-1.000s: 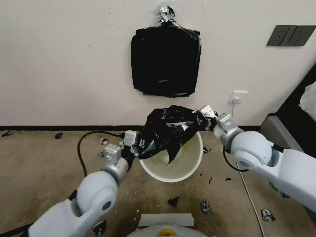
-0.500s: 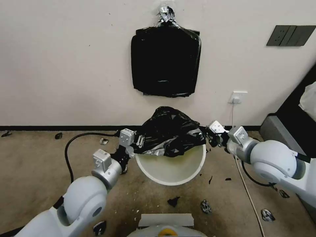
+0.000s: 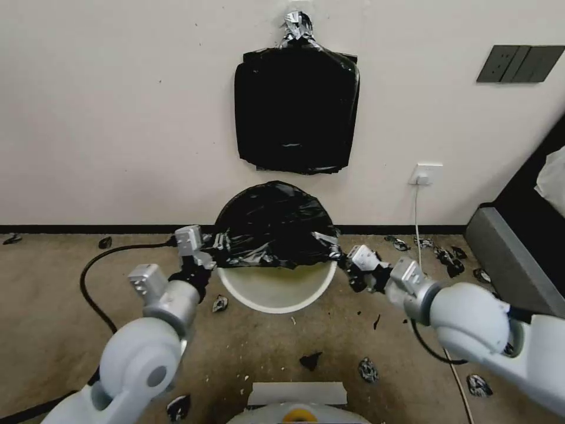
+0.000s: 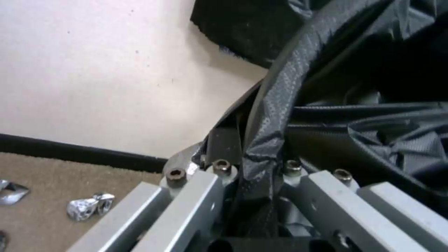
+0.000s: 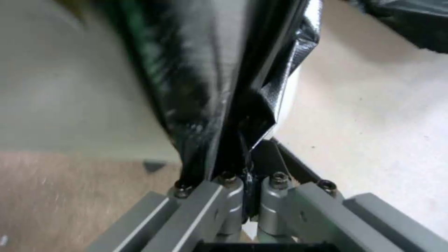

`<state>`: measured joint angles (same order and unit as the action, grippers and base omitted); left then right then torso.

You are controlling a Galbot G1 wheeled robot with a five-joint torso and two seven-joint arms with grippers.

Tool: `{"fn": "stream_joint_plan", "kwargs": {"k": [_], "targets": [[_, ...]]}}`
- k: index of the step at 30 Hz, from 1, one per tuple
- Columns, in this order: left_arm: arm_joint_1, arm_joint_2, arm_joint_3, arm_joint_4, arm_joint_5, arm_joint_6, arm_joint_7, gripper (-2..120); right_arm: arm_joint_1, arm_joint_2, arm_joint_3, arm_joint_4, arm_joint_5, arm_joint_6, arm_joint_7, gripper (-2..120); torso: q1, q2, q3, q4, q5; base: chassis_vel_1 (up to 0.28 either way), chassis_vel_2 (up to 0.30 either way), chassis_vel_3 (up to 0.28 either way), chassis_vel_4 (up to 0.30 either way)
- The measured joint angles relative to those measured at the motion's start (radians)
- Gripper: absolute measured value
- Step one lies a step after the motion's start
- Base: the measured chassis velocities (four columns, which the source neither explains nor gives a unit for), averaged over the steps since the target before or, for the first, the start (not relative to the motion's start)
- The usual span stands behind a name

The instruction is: Place a trash bag onto the trash bin.

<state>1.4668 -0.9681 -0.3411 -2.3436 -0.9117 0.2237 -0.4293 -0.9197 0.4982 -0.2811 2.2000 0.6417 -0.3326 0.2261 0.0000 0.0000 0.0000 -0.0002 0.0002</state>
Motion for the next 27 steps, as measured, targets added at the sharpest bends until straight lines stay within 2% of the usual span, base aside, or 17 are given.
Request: {"fn": "stream_joint_plan", "kwargs": {"k": [4, 7, 8, 11, 12, 14, 17, 19, 20, 23, 24, 26, 27], "targets": [[0.021, 0.012, -0.006, -0.01, 0.006, 0.029, 0.0, 4, -0.007, 0.04, 0.008, -0.017, 0.002, 0.046, 0.057, 3, 0.0, 0.0, 0.0, 0.0002, -0.0003, 0.0, 0.0, 0.0, 0.0], [0.038, 0.01, -0.011, -0.017, 0.003, 0.06, 0.0, 4, -0.028, 0.072, 0.038, -0.026, 0.032, 0.099, 0.11, 18, 0.0, 0.0, 0.0, 0.0002, -0.0003, 0.0, 0.0, 0.0, 0.0], [0.038, 0.01, -0.011, -0.017, 0.003, 0.06, 0.0, 4, -0.028, 0.072, 0.038, -0.026, 0.032, 0.099, 0.11, 18, 0.0, 0.0, 0.0, 0.0002, -0.0003, 0.0, 0.0, 0.0, 0.0], [0.051, 0.008, -0.011, -0.017, 0.001, 0.082, -0.001, 4, -0.065, 0.09, 0.08, -0.013, 0.081, 0.121, 0.148, 32, 0.0, 0.0, 0.0, 0.0002, -0.0003, 0.0, 0.0, 0.0, 0.0], [0.051, 0.008, -0.011, -0.017, 0.001, 0.082, -0.001, 4, -0.065, 0.09, 0.08, -0.013, 0.081, 0.121, 0.148, 32, 0.0, 0.0, 0.0, 0.0002, -0.0003, 0.0, 0.0, 0.0, 0.0], [0.053, 0.006, -0.013, -0.017, 0.0, 0.089, -0.004, 4, -0.096, 0.093, 0.122, 0.005, 0.141, 0.123, 0.163, 43, 0.0, 0.0, 0.0, 0.0002, -0.0003, 0.0, 0.0, 0.0, 0.0], [0.054, 0.005, -0.017, -0.016, -0.001, 0.093, -0.007, 4, -0.121, 0.097, 0.161, 0.016, 0.183, 0.126, 0.169, 50, 0.0, 0.0, 0.0, 0.0001, -0.0003, 0.0, 0.0, 0.0, 0.0], [0.058, 0.005, -0.022, -0.015, -0.002, 0.095, -0.009, 4, -0.152, 0.108, 0.215, 0.026, 0.234, 0.132, 0.176, 61, 0.0, 0.0, 0.0, 0.0001, -0.0002, 0.0, 0.0, 0.0, 0.0], [0.058, 0.005, -0.022, -0.015, -0.002, 0.095, -0.009, 4, -0.152, 0.108, 0.215, 0.026, 0.234, 0.132, 0.176, 61, 0.0, 0.0, 0.0, 0.0001, -0.0002, 0.0, 0.0, 0.0, 0.0], [0.068, 0.006, -0.033, -0.015, -0.002, 0.098, -0.009, 4, -0.189, 0.114, 0.291, 0.037, 0.305, 0.129, 0.176, 75, 0.0, 0.0, 0.0, 0.0001, -0.0003, 0.0, 0.0, 0.0, 0.0], [0.068, 0.006, -0.033, -0.015, -0.002, 0.098, -0.009, 4, -0.189, 0.114, 0.291, 0.037, 0.305, 0.129, 0.176, 75, 0.0, 0.0, 0.0, 0.0001, -0.0003, 0.0, 0.0, 0.0, 0.0], [0.073, 0.006, -0.043, -0.012, -0.001, 0.098, -0.01, 4, -0.221, 0.098, 0.342, 0.039, 0.313, 0.123, 0.142, 87, 0.0, 0.0, 0.0, 0.0002, -0.0002, 0.0, 0.0, 0.0, 0.0], [0.073, 0.006, -0.043, -0.012, -0.001, 0.098, -0.01, 4, -0.221, 0.098, 0.342, 0.039, 0.313, 0.123, 0.142, 87, 0.0, 0.0, 0.0, 0.0002, -0.0002, 0.0, 0.0, 0.0, 0.0]]}}
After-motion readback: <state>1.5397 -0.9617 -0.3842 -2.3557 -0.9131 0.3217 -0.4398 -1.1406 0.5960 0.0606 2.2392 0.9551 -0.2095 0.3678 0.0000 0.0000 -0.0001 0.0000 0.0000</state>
